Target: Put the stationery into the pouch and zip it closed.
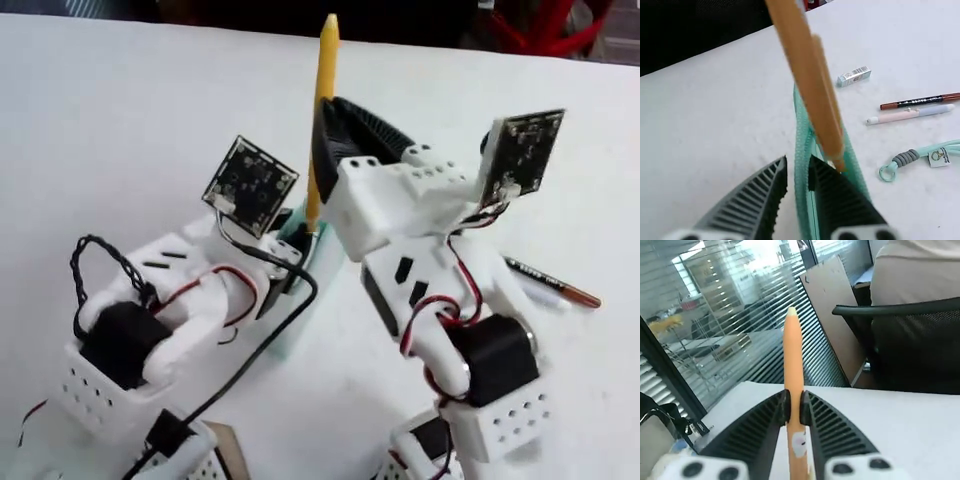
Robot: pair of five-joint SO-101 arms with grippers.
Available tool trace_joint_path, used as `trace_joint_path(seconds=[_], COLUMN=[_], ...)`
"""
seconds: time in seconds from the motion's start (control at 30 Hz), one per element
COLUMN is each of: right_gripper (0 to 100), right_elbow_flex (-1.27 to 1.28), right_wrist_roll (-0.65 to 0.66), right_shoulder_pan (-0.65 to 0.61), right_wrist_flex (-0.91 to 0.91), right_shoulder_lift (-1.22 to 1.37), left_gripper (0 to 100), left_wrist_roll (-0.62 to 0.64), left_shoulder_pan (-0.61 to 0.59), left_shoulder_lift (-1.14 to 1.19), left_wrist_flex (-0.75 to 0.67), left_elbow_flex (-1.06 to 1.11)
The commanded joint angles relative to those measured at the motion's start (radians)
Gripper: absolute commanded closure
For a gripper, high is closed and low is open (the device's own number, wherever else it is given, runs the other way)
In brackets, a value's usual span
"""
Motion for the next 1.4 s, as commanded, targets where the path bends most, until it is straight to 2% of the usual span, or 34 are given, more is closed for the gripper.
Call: trace_joint_path(seconds=[0.0,0.27,0.4,0.6,0.8,0.9,0.97,1.07,1.23,1.37], right_gripper=[98.1,98.1,98.1,98.1,98.1,98.1,98.1,98.1,98.1,98.1], right_elbow_flex=[0.031,0.123,0.132,0.181,0.212,0.212,0.21,0.206,0.206,0.196], right_wrist_roll=[0.002,0.018,0.018,0.023,0.034,0.077,0.083,0.083,0.083,0.083], right_shoulder_pan=[0.004,0.041,0.039,0.038,0.021,0.016,0.022,0.058,0.087,0.087], right_wrist_flex=[-0.015,-0.002,-0.005,-0.012,-0.004,-0.004,0.01,0.028,0.033,0.039], right_shoulder_lift=[-0.005,-0.007,-0.054,-0.114,-0.124,-0.125,-0.124,-0.124,-0.125,-0.17], left_gripper=[91,90,79,69,69,69,69,69,69,69], left_wrist_roll=[0.005,0.005,0.005,0.003,-0.08,-0.098,-0.147,-0.18,-0.181,-0.23], left_shoulder_pan=[-0.002,-0.004,-0.015,-0.208,-0.358,-0.495,-0.544,-0.541,-0.518,-0.558], left_shoulder_lift=[-0.013,-0.015,-0.015,-0.015,-0.015,-0.015,-0.015,-0.015,-0.016,-0.179], left_wrist_flex=[-0.023,0.005,0.12,0.241,0.374,0.387,0.387,0.336,0.117,0.103], left_elbow_flex=[-0.003,-0.052,-0.196,-0.407,-0.442,-0.408,-0.347,-0.21,0.072,0.175])
